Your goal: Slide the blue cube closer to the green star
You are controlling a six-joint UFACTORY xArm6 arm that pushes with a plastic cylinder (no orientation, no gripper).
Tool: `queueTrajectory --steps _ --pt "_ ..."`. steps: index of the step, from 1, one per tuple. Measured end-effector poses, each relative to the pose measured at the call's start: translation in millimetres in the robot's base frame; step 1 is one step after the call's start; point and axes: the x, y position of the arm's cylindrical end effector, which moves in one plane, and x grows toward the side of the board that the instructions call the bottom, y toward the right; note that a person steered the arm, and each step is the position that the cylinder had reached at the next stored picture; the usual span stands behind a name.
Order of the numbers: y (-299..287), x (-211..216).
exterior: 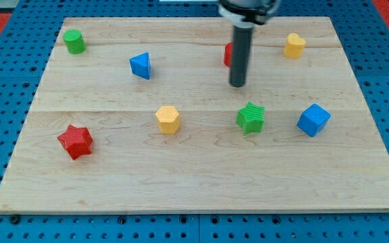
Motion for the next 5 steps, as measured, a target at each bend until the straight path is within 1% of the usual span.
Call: queueTrajectory --steps 1,2,3,4,5 --pt "62.7 0.2" --pt "102.1 27.9" --pt "110.2 64.5" --pt "102.6 87.3" --pt "128.0 107.3"
